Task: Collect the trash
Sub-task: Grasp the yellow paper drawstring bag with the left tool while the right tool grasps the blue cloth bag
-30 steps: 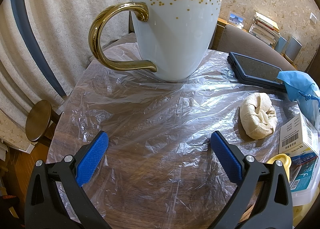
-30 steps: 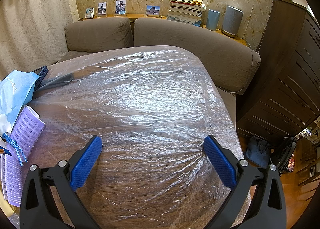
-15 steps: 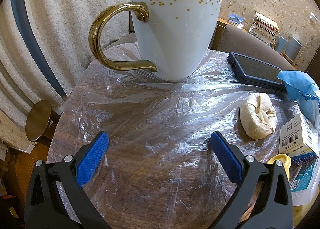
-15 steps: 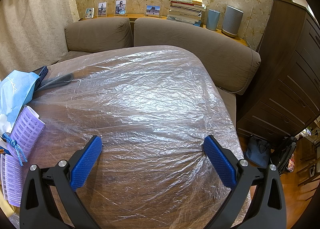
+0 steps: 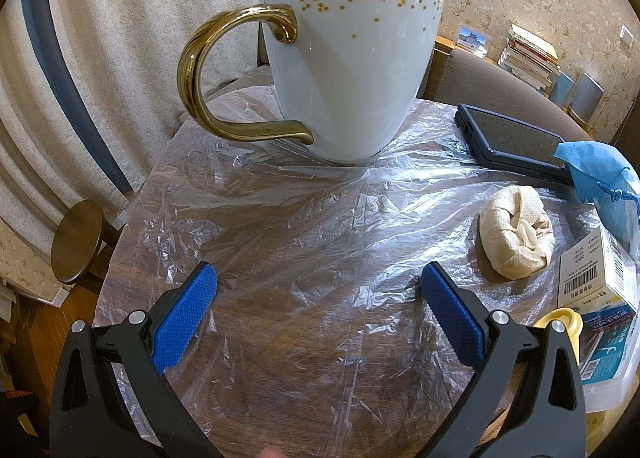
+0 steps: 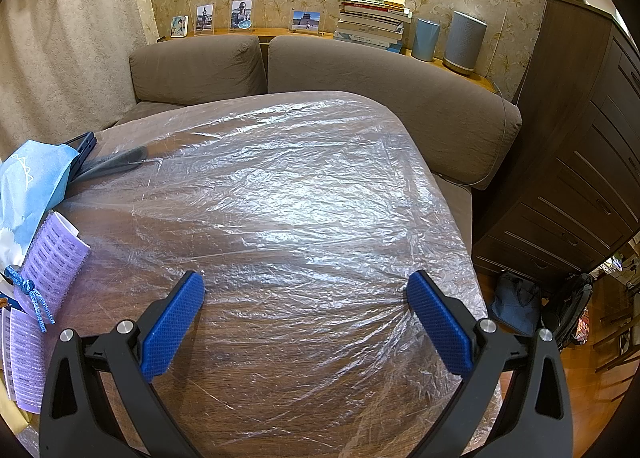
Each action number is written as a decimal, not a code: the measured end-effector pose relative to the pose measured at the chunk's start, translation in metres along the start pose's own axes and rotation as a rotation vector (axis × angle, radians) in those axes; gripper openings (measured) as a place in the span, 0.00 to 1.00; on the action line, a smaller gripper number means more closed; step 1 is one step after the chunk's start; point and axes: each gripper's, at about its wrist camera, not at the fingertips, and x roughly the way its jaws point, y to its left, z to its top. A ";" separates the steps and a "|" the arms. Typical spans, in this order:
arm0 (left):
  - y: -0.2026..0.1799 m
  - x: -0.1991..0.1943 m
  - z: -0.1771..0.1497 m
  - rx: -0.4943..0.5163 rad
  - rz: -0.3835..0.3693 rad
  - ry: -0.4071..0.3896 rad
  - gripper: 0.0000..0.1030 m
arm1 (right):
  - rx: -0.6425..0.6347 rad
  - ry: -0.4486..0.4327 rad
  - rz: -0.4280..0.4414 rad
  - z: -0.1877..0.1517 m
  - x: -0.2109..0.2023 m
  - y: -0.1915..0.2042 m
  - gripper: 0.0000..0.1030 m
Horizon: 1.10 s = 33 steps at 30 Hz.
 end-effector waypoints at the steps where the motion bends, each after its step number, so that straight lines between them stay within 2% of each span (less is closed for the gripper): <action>1: 0.000 0.000 0.000 0.000 0.000 0.000 0.99 | 0.002 0.000 -0.001 0.001 -0.001 0.000 0.96; 7: 0.004 -0.013 -0.003 0.025 -0.016 -0.009 0.99 | 0.021 0.026 0.000 0.010 -0.005 -0.002 0.96; 9: 0.002 -0.039 -0.006 0.048 -0.014 -0.095 0.99 | 0.058 0.000 0.021 0.016 -0.017 -0.009 0.96; 12: -0.016 -0.107 -0.019 0.164 0.010 -0.284 0.99 | 0.051 -0.069 0.015 0.027 -0.048 -0.001 0.96; 14: -0.030 -0.143 -0.032 0.233 -0.064 -0.361 0.99 | 0.009 -0.117 0.036 0.037 -0.075 0.016 0.96; 16: -0.054 -0.173 -0.054 0.327 -0.186 -0.406 0.99 | -0.016 -0.136 0.101 0.048 -0.090 0.035 0.96; 19: -0.097 -0.192 -0.091 0.433 -0.333 -0.415 0.99 | -0.034 -0.129 0.249 0.071 -0.101 0.072 0.96; 21: -0.126 -0.191 -0.110 0.501 -0.368 -0.389 0.99 | -0.052 -0.086 0.321 0.086 -0.095 0.101 0.96; 23: -0.160 -0.182 -0.131 0.591 -0.325 -0.377 0.99 | -0.071 -0.028 0.348 0.097 -0.081 0.131 0.96; 26: -0.185 -0.176 -0.142 0.647 -0.312 -0.364 0.99 | -0.068 0.073 0.374 0.108 -0.055 0.162 0.96; 29: -0.195 -0.160 -0.143 0.651 -0.287 -0.317 0.99 | -0.022 0.177 0.394 0.115 -0.025 0.182 0.96; 33: -0.197 -0.151 -0.142 0.627 -0.282 -0.292 0.99 | 0.021 0.265 0.437 0.110 -0.002 0.191 0.96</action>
